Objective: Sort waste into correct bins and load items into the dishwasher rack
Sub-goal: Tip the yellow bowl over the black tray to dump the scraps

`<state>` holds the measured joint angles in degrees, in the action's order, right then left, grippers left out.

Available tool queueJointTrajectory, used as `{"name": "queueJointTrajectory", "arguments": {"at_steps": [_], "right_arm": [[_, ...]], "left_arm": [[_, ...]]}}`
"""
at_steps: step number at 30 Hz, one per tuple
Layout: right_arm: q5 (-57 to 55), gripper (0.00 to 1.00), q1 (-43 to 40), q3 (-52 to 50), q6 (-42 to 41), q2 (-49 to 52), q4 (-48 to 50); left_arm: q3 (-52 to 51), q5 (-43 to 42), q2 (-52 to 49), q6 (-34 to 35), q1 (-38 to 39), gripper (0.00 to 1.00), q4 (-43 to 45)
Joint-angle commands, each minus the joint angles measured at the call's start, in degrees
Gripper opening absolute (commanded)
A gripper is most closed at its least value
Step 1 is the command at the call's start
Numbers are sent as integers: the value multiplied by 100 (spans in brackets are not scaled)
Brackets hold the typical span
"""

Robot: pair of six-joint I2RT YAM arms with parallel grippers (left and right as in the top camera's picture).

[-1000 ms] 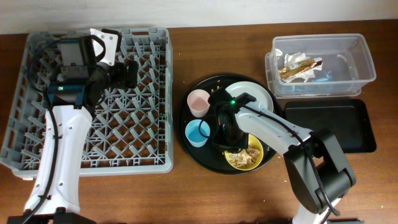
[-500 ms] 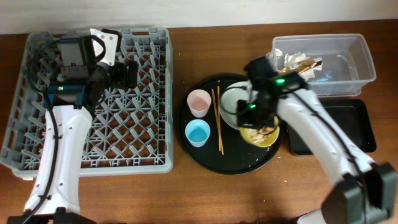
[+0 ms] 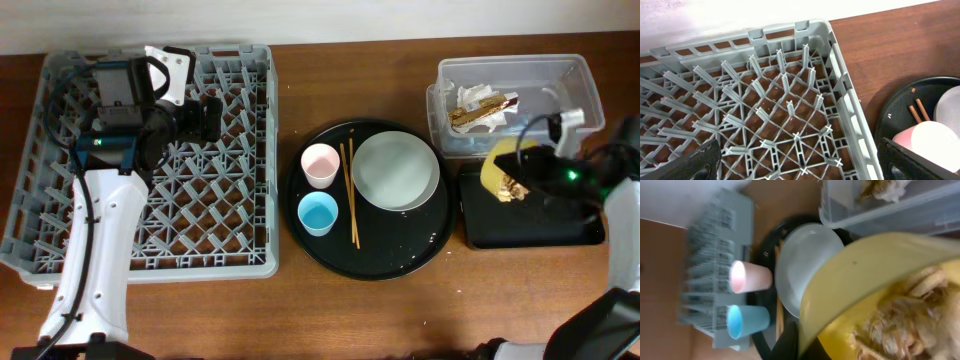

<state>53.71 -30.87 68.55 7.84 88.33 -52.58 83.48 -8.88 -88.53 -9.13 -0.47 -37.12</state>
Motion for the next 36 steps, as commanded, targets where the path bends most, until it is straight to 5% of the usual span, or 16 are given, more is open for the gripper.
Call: {"name": "queueJointTrajectory", "arguments": {"at_steps": [1,13,17,20,26,30,36], "right_arm": [[1421,4,-468,-474,813,107,57],[3523,4,-1517,-1493,776,1029,1751],[3523,4,-1539,-1486,-72,1027,1753],[3521,4,-1539,-1486,-1744,1029,2146],[3523,4,-1394,-1486,-2538,1001,2385],[3405,4,-428,-1486,-2315,293,2549],[315,4,2253,-1143,-2830,-1115,2225]], "left_arm": [[105,-76,-28,52,-20,99,-7],[105,-76,-28,52,-20,99,-9],[105,-76,-28,52,-20,99,-7],[105,-76,-28,52,-17,99,-9],[105,-76,-28,52,-17,99,-26],[105,-76,-28,52,-17,99,-26],[105,-76,-28,52,-20,99,-26]]}}
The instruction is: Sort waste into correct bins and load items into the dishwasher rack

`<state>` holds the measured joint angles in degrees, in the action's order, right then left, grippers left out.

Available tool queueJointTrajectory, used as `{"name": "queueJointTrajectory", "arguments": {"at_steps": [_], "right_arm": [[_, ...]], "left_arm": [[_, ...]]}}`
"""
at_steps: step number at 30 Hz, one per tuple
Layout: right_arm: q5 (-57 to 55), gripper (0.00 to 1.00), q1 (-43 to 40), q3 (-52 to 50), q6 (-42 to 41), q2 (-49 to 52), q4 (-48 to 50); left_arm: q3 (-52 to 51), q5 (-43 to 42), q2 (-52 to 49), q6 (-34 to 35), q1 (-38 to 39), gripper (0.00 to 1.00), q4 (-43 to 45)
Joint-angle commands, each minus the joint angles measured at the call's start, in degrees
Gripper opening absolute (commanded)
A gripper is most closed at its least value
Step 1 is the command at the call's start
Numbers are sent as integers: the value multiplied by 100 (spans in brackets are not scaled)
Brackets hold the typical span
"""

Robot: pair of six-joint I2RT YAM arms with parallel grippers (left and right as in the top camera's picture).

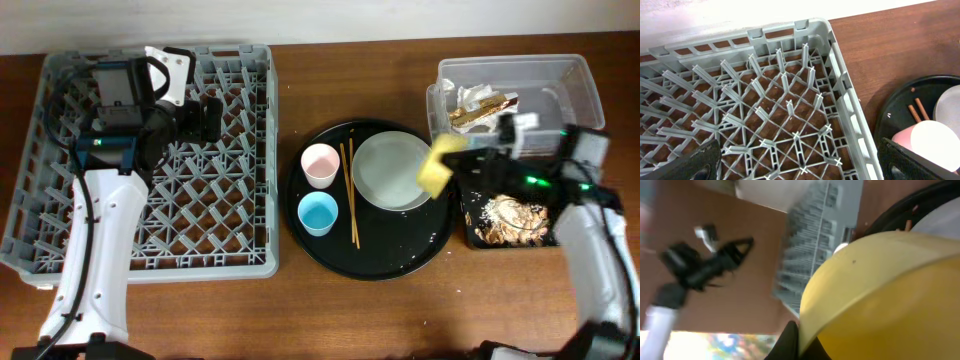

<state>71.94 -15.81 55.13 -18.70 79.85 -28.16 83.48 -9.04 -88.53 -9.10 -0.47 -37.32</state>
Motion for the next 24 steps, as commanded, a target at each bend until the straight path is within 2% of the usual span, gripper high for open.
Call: {"name": "queueJointTrajectory", "arguments": {"at_steps": [1,3,4,7,12,14,15,18,21,24], "right_arm": [[-2522,4,1373,284,-173,-295,-813],[-3480,4,1947,286,-175,-256,-1370],[-4190,4,2527,286,-177,-195,-1781],[-5665,4,3512,286,-540,120,-2116],[-6043,6,3847,286,-579,977,-2048],[-6004,15,3847,304,-557,1163,-1982],[-6000,25,3847,319,-553,1163,-1985],[-5976,44,3847,520,-407,1163,-2157],[-5974,49,3838,1187,-404,1158,-2446],[-5694,67,3832,2026,-411,1158,-2409]], "left_arm": [[105,-61,-28,50,-20,99,-9],[105,-61,-28,50,-17,99,-9],[105,-61,-28,50,-20,99,-9],[105,-61,-28,50,-20,99,-7],[105,-61,-28,50,-17,99,-9],[105,-61,-28,50,-17,99,-9],[105,-61,-28,50,-20,99,-9],[105,-61,-28,50,-17,99,-9],[105,-61,-28,50,-17,99,-9],[105,-61,-28,50,-17,99,-9]]}}
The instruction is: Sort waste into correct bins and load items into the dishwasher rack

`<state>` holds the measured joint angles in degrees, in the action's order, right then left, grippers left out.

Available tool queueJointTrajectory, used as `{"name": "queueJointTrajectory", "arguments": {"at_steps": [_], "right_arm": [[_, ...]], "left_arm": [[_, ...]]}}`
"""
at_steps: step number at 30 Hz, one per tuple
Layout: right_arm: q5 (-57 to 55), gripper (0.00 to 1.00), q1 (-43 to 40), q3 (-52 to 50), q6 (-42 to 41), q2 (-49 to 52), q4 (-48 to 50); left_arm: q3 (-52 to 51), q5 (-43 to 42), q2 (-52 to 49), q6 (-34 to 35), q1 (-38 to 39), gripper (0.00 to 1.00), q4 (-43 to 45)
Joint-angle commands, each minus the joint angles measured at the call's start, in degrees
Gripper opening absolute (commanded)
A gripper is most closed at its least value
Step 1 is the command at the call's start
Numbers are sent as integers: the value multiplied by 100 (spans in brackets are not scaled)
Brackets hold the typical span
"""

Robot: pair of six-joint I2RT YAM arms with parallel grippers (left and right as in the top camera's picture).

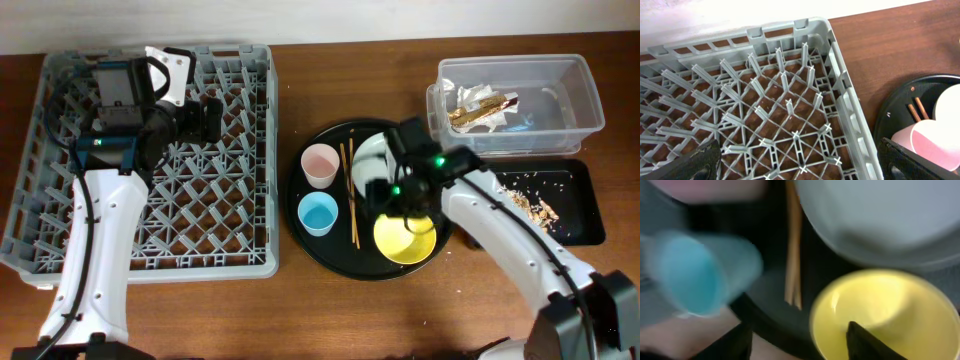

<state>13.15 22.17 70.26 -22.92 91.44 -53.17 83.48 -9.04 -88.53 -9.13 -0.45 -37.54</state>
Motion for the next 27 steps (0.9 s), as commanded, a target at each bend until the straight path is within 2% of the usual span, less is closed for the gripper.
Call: {"name": "queueJointTrajectory", "arguments": {"at_steps": [1,5,9,11,15,23,24,25,27], "right_arm": [[232,68,33,538,11,0,223],[291,67,249,531,-236,437,684],[295,58,616,531,-487,1134,857],[291,44,769,531,-525,1311,861],[267,24,798,529,-656,1386,844],[157,23,1014,529,-656,1578,859],[162,4,1012,529,-658,1576,863],[188,4,994,540,-656,1565,855],[538,4,925,623,-649,1464,809]], "left_arm": [[105,-61,-28,52,-22,99,13],[105,-61,-28,52,-22,99,13],[105,-61,-28,52,-22,99,13],[105,-61,-28,52,-22,99,13],[105,-63,-28,52,-20,99,13],[105,-227,-28,55,-9,99,-144],[105,-385,-28,55,-9,99,-157],[105,-413,-28,55,-9,98,-157],[105,-647,-28,55,-9,66,-155]]}}
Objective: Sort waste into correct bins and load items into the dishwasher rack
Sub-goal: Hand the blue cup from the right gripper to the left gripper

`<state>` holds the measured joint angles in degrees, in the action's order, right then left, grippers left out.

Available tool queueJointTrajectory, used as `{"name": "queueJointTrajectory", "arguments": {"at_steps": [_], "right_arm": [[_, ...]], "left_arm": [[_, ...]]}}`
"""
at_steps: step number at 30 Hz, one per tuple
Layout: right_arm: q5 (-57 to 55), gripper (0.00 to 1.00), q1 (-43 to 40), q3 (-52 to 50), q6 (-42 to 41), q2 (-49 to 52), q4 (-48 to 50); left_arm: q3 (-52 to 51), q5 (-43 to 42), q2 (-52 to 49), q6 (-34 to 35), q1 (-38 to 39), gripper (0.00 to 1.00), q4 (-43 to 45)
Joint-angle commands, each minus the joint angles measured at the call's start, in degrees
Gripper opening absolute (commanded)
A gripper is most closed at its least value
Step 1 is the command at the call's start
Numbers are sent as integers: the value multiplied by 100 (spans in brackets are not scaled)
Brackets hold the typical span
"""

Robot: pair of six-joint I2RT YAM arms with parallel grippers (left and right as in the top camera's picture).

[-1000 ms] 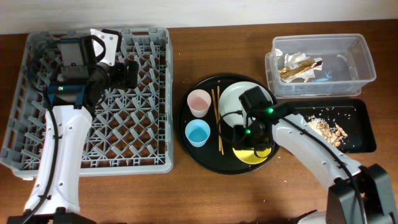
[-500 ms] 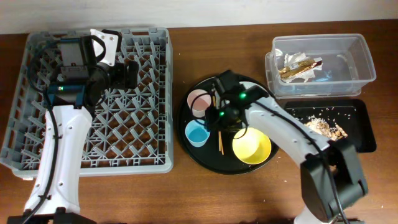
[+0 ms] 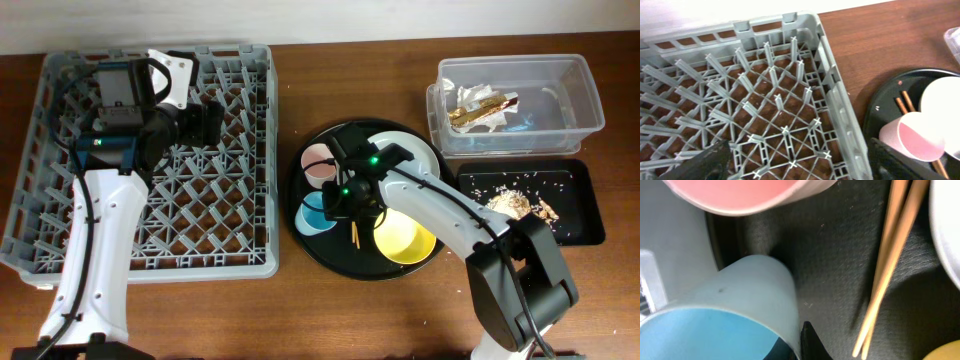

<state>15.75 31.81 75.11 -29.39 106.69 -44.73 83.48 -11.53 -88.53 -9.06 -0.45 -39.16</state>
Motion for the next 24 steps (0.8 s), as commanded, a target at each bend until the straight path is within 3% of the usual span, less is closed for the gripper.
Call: {"name": "queueJointTrajectory", "arguments": {"at_steps": [1,3,4,6,8,10,11,15,24], "right_arm": [[577,4,-125,269,66,-227,-175],[1027,4,-420,570,214,-693,-529],[1172,4,-566,645,219,-890,-575],[1773,4,-1246,743,306,-1539,-382],[2914,4,-1947,743,498,-1801,326],[3976,4,-2293,741,498,-1729,1049],[4271,4,-2317,741,498,-1665,1305],[4579,4,-2234,739,540,-1523,1764],[4448,4,-1392,739,315,-850,2846]], "left_arm": [[105,-741,-28,48,-11,27,-4],[105,-1722,-28,96,-11,23,-37],[105,-2218,-28,177,-11,30,-35],[105,-3681,-42,195,-11,61,-31],[105,-5073,-168,192,-11,83,7],[105,-6540,-442,192,-11,99,166],[105,-7602,-658,195,-11,99,407],[105,-7866,-1104,1132,-4,99,483],[105,-7864,-1132,1384,155,99,481]]}}
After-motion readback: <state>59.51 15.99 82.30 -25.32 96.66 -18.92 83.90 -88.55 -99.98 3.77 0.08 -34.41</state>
